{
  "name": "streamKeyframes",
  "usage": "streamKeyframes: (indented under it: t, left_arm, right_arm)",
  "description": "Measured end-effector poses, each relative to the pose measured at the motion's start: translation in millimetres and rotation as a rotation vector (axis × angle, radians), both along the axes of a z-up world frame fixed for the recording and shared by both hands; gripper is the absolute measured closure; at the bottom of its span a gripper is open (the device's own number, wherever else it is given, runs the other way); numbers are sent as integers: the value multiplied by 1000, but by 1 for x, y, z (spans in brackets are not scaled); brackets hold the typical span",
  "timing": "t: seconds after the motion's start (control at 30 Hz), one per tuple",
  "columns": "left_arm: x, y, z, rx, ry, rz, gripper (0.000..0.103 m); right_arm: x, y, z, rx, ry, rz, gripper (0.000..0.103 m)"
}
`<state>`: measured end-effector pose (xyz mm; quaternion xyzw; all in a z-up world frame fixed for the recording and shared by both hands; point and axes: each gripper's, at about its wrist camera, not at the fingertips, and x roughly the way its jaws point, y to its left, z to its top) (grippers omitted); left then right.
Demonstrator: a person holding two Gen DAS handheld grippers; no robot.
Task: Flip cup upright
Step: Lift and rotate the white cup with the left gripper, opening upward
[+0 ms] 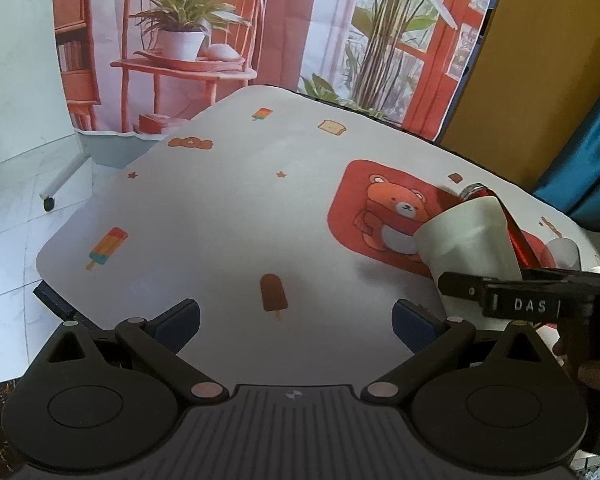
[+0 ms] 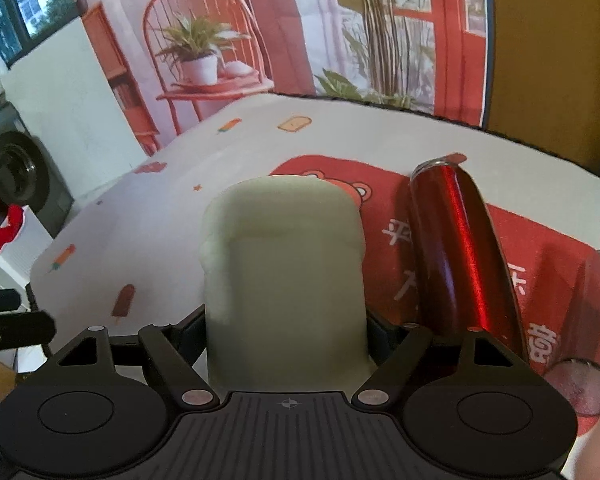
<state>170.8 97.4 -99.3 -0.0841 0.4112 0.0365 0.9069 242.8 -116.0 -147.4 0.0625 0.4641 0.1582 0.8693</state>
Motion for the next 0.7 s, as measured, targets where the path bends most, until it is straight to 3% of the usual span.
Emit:
streamKeyframes:
  t: [0.47, 0.7]
  left_arm:
    - [5, -9, 10, -81, -46, -29, 0]
    - [26, -40, 16, -155, -88, -187, 0]
  right_arm:
    - [-39, -9, 18, 0, -129, -14, 30]
    - [-57, -5, 20, -36, -189, 12, 30]
